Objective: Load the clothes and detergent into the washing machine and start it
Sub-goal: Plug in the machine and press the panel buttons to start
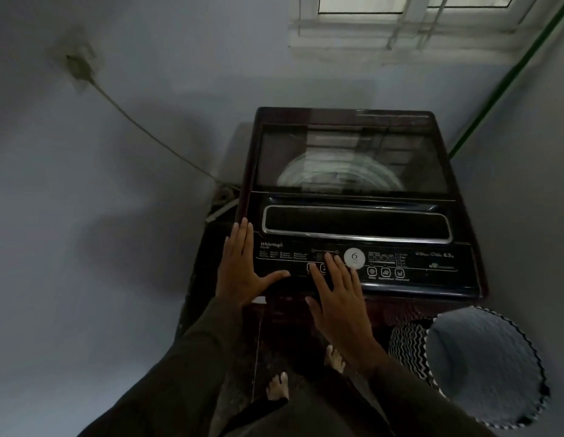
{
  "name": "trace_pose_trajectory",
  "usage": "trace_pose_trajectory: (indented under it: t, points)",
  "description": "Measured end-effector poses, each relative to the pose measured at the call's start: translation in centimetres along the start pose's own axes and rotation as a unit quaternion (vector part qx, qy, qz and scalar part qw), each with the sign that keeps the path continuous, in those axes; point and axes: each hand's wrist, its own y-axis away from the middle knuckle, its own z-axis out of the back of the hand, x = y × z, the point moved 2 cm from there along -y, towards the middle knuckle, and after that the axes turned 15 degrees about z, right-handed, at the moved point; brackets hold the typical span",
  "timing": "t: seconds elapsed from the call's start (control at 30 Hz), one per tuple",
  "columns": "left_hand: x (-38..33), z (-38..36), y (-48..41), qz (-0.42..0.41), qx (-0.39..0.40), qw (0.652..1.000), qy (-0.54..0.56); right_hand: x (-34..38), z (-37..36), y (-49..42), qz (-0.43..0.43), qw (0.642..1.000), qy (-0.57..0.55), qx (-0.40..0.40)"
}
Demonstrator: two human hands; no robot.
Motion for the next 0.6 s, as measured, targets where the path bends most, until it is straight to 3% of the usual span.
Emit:
trace_pose_trajectory:
  t: [0.6]
  points:
    - [0.1,-0.1,0.0,-0.004,-0.005,1.0,0.0,2.4,-0.2,1.0,-0.065,0.995,0.017,0.075]
